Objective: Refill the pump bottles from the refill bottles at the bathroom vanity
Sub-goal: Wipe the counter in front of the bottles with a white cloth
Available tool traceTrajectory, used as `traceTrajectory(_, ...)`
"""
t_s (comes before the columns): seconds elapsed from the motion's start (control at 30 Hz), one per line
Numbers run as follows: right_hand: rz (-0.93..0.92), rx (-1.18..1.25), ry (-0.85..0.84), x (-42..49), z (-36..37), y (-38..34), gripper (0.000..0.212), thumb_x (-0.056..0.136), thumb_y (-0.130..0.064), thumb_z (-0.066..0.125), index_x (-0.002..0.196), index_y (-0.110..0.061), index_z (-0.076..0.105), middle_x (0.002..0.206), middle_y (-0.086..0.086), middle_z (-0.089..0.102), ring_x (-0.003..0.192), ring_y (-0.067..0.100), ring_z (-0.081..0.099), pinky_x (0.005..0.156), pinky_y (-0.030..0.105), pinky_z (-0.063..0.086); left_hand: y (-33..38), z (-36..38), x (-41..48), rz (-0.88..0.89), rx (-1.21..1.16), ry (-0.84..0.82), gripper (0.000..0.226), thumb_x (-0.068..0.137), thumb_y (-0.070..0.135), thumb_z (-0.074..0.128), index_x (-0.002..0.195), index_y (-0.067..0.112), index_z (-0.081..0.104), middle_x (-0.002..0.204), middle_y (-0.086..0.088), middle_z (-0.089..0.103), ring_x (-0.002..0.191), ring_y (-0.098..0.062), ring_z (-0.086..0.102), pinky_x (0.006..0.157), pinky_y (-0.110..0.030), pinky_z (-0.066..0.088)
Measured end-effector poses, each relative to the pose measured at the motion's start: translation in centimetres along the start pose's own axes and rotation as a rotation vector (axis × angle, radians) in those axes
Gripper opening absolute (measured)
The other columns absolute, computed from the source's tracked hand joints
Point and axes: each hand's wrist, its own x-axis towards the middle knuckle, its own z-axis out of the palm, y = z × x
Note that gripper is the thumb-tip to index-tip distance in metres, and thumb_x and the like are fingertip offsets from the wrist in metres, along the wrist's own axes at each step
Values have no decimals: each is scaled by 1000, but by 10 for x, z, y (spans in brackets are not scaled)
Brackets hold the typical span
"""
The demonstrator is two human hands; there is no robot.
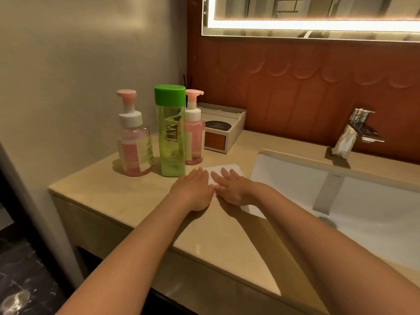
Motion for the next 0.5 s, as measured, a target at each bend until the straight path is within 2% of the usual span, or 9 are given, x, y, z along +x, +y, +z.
traceTrajectory(0.13, 11, 7, -10, 30, -13, 14, 56, 100, -44, 19, 149, -29, -4, 158, 1, -11, 144, 25, -12, 115, 47, -1, 6, -5, 31, -51, -15, -6, 57, 102, 32, 23, 150, 10, 3, 159, -8, 0, 146, -24, 3, 117, -42, 14)
traceTrajectory(0.3, 30, 7, -1, 54, -21, 24, 55, 100, -42, 21, 148, -30, -3, 158, 0, -8, 145, 25, -10, 116, 49, 1, 13, -8, 55, -101, -14, -42, 59, 101, 30, 25, 150, 7, 0, 159, -10, -4, 146, -25, -1, 116, -43, 14)
traceTrajectory(0.5, -23, -28, 34, 25, -11, 14, 53, 101, -39, 18, 149, -28, -3, 158, 0, -8, 145, 25, -8, 116, 45, 2, 12, -12, 25, -46, 14, -71, 58, 102, 33, 19, 150, 6, -1, 159, -11, -3, 146, -25, 1, 117, -42, 13)
